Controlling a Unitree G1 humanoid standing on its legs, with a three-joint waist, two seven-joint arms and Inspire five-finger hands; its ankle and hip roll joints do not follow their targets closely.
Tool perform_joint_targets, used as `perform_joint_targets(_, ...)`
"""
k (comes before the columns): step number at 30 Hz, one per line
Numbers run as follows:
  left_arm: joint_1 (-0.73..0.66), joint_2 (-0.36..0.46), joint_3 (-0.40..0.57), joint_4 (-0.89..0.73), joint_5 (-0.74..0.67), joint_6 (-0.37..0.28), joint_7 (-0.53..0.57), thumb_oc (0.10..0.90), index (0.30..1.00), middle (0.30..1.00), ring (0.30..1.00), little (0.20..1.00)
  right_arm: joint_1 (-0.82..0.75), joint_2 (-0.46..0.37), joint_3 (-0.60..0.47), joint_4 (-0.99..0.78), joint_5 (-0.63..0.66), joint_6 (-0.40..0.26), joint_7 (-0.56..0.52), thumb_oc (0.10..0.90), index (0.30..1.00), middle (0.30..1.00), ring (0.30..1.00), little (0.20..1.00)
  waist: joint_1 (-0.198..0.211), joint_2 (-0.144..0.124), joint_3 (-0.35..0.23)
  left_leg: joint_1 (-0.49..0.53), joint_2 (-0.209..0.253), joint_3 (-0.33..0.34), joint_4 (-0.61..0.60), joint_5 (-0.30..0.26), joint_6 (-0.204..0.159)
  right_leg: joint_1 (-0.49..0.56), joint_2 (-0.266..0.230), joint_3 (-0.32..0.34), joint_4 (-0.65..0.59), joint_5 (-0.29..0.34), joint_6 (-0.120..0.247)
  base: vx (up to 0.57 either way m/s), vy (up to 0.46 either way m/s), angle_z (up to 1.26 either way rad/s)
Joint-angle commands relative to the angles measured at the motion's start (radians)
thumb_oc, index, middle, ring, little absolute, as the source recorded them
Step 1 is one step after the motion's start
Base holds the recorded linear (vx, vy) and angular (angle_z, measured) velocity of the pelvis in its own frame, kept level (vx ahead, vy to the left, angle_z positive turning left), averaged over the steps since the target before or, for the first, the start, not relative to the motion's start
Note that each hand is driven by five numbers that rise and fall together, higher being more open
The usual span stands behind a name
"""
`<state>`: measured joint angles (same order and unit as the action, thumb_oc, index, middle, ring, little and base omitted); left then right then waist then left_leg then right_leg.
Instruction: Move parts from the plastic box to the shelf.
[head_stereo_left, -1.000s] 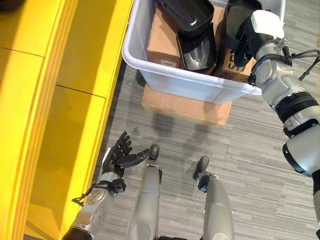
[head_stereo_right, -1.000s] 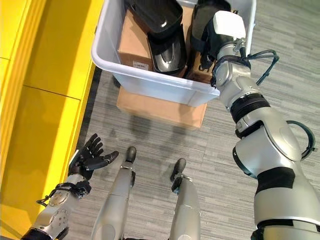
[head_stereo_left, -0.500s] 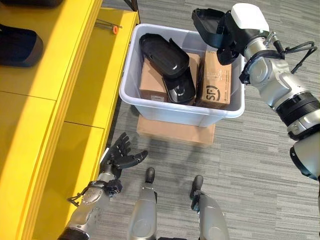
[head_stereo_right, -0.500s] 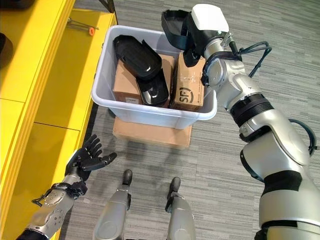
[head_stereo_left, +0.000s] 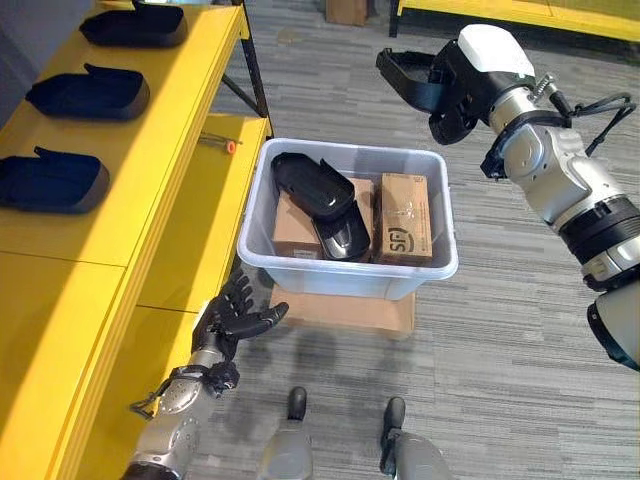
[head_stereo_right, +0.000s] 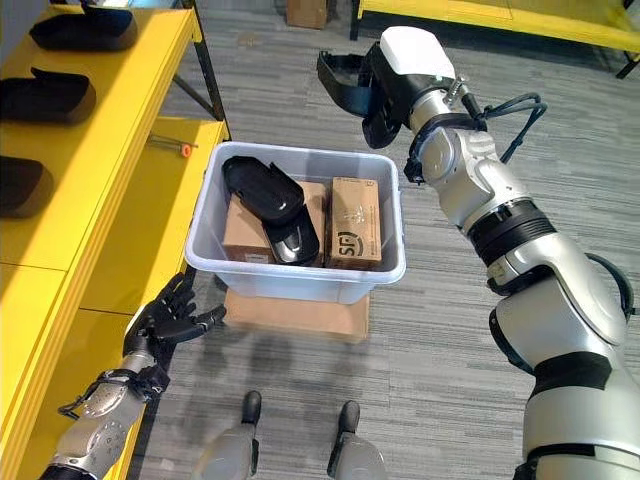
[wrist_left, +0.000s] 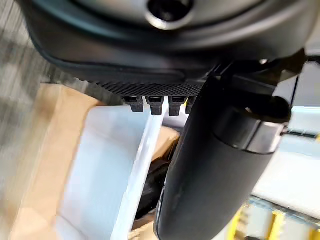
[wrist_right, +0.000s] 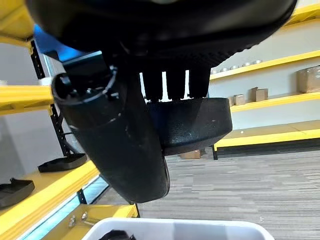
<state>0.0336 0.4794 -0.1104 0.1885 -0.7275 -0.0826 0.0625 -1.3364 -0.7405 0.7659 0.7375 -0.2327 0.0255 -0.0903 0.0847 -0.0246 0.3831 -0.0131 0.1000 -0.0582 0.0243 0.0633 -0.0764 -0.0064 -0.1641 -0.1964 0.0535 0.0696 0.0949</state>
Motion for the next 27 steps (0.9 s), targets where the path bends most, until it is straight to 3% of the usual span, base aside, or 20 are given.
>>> perform_joint_targets(1,0.105,0.034,-0.023,-0.029,0.041,-0.067,0.009,0.9,1.0,1.0,1.0,1.0,-0.006,0.009,-0.027,-0.039,-0.028,-0.038,-0.08,0.4,0.3,0.3,0.3,0.3,0.032,-0.029,-0.286,0.016,0.101,-0.057,0.022,-0.077,-0.013,-0.045,-0.046,0.034,0.178,-0.166,0.027,-0.03,-0.138,0.1)
perform_joint_targets(6,0.163,0.004,0.021,-0.017,0.043,-0.065,0.011,0.9,1.0,1.0,1.0,1.0,0.009,-0.022,-0.029,-0.078,-0.018,-0.059,-0.085,0.4,0.3,0.3,0.3,0.3,0.061,-0.01,-0.291,-0.008,0.127,-0.098,0.061,-0.046,-0.025,-0.026,-0.005,0.021,0.19,-0.211,-0.012,-0.04,-0.147,0.16)
perform_joint_targets(8,0.186,-0.009,0.043,-0.026,0.032,-0.069,0.017,0.9,1.0,1.0,1.0,1.0,-0.015,-0.03,-0.011,-0.08,-0.013,-0.067,-0.092,0.4,0.3,0.3,0.3,0.3,0.09,-0.001,-0.272,-0.05,0.129,-0.134,0.14,0.007,-0.036,-0.016,0.014,0.012,0.18,-0.214,-0.036,-0.06,-0.162,0.2)
perform_joint_targets(9,0.186,-0.009,0.043,-0.027,0.032,-0.069,0.017,0.9,1.0,1.0,1.0,1.0,-0.017,-0.03,-0.009,-0.079,-0.012,-0.068,-0.092,0.4,0.3,0.3,0.3,0.3,0.087,0.0,-0.271,-0.055,0.129,-0.138,0.146,0.005,-0.036,-0.015,0.015,0.009,0.179,-0.213,-0.037,-0.19,-0.129,0.23)
perform_joint_targets(10,0.217,-0.024,0.06,-0.031,0.026,-0.073,0.018,0.9,1.0,1.0,1.0,1.0,-0.06,-0.037,-0.002,-0.082,0.019,-0.081,-0.113,0.4,0.3,0.3,0.3,0.3,0.127,0.037,-0.23,-0.097,0.127,-0.193,0.148,0.111,-0.06,-0.011,0.034,-0.017,0.141,-0.217,-0.054,-0.16,-0.063,0.31)
perform_joint_targets(11,0.216,-0.024,0.06,-0.031,0.026,-0.072,0.018,0.9,1.0,1.0,1.0,1.0,-0.061,-0.037,-0.001,-0.082,0.019,-0.081,-0.113,0.4,0.3,0.3,0.3,0.3,0.125,0.038,-0.232,-0.1,0.126,-0.196,0.143,0.117,-0.061,-0.012,0.034,-0.02,0.137,-0.211,-0.054,-0.18,-0.064,0.41)
perform_joint_targets(14,0.238,-0.015,0.07,-0.022,0.025,-0.074,0.013,0.9,1.0,1.0,1.0,1.0,-0.063,-0.057,0.007,-0.116,0.034,-0.084,-0.108,0.4,0.3,0.3,0.3,0.3,0.161,0.058,-0.231,-0.135,0.128,-0.218,0.016,0.246,-0.085,-0.023,0.016,-0.077,0.113,-0.212,-0.054,-0.09,0.012,0.5)
perform_joint_targets(15,0.23,-0.005,0.064,-0.019,0.028,-0.074,0.01,0.9,1.0,1.0,1.0,1.0,-0.067,-0.08,0.018,-0.126,0.022,-0.081,-0.105,0.4,0.3,0.3,0.3,0.3,0.159,0.059,-0.227,-0.17,0.124,-0.174,0.004,0.271,-0.083,-0.029,0.001,-0.111,0.103,-0.206,-0.057,-0.11,-0.009,0.37)
perform_joint_targets(16,0.229,-0.004,0.063,-0.019,0.028,-0.074,0.01,0.9,1.0,1.0,1.0,1.0,-0.066,-0.081,0.018,-0.127,0.022,-0.08,-0.105,0.4,0.3,0.3,0.3,0.3,0.158,0.058,-0.227,-0.171,0.122,-0.175,0.004,0.272,-0.083,-0.03,-0.001,-0.112,0.104,-0.207,-0.057,-0.14,-0.048,1.02)
perform_joint_targets(17,0.221,-0.001,0.059,-0.015,0.027,-0.074,0.0,0.9,1.0,1.0,1.0,1.0,-0.051,-0.119,0.01,-0.168,0.0,-0.08,-0.1,0.4,0.3,0.3,0.3,0.3,0.144,0.053,-0.222,-0.186,0.133,-0.082,0.023,0.249,-0.077,-0.046,-0.025,-0.148,0.097,-0.196,-0.053,-0.09,-0.029,1.27)
perform_joint_targets(18,0.221,-0.001,0.059,-0.015,0.027,-0.074,0.0,0.9,1.0,1.0,1.0,1.0,-0.051,-0.119,0.009,-0.168,0.0,-0.079,-0.1,0.4,0.3,0.3,0.3,0.3,0.144,0.052,-0.222,-0.186,0.133,-0.082,0.023,0.249,-0.077,-0.046,-0.025,-0.148,0.097,-0.196,-0.053,-0.15,-0.115,1.33)
perform_joint_targets(19,0.202,-0.003,0.044,-0.012,0.018,-0.074,-0.005,0.9,1.0,1.0,1.0,1.0,-0.018,-0.141,-0.021,-0.192,-0.015,-0.08,-0.11,0.4,0.3,0.3,0.3,0.3,0.107,0.047,-0.223,-0.157,0.184,0.058,0.048,0.193,-0.079,-0.043,-0.049,-0.2,0.096,-0.206,-0.046,-0.06,-0.086,1.0)
perform_joint_targets(20,0.202,-0.001,0.043,-0.011,0.018,-0.075,-0.005,0.9,1.0,1.0,1.0,1.0,-0.014,-0.143,-0.024,-0.194,-0.016,-0.08,-0.11,0.4,0.3,0.3,0.3,0.3,0.108,0.045,-0.221,-0.154,0.184,0.058,0.051,0.188,-0.079,-0.04,-0.05,-0.2,0.099,-0.21,-0.045,-0.12,-0.078,1.36)
perform_joint_targets(23,0.18,-0.014,0.009,-0.016,0.02,-0.068,-0.021,0.9,1.0,1.0,1.0,1.0,0.036,-0.189,-0.063,-0.198,-0.042,-0.065,-0.103,0.4,0.3,0.3,0.3,0.3,0.054,0.058,-0.222,-0.09,0.238,0.229,0.02,0.116,-0.081,-0.007,-0.109,-0.309,0.138,-0.203,-0.027,-0.03,0.108,1.42)
perform_joint_targets(25,0.181,-0.023,0.006,-0.017,0.021,-0.063,-0.031,0.9,1.0,1.0,1.0,1.0,0.059,-0.207,-0.077,-0.207,-0.046,-0.061,-0.095,0.4,0.3,0.3,0.3,0.3,0.048,0.066,-0.236,-0.075,0.237,0.235,-0.016,0.109,-0.083,0.009,-0.119,-0.327,0.154,-0.201,-0.019,0.1,0.127,1.55)
perform_joint_targets(27,0.184,-0.02,0.014,-0.012,0.033,-0.064,-0.027,0.9,1.0,1.0,1.0,1.0,0.095,-0.197,-0.103,-0.207,-0.042,-0.061,-0.091,0.4,0.3,0.3,0.3,0.3,0.06,0.06,-0.243,-0.072,0.209,0.21,-0.002,0.073,-0.071,0.045,-0.145,-0.341,0.142,-0.18,-0.002,0.14,0.163,1.12)
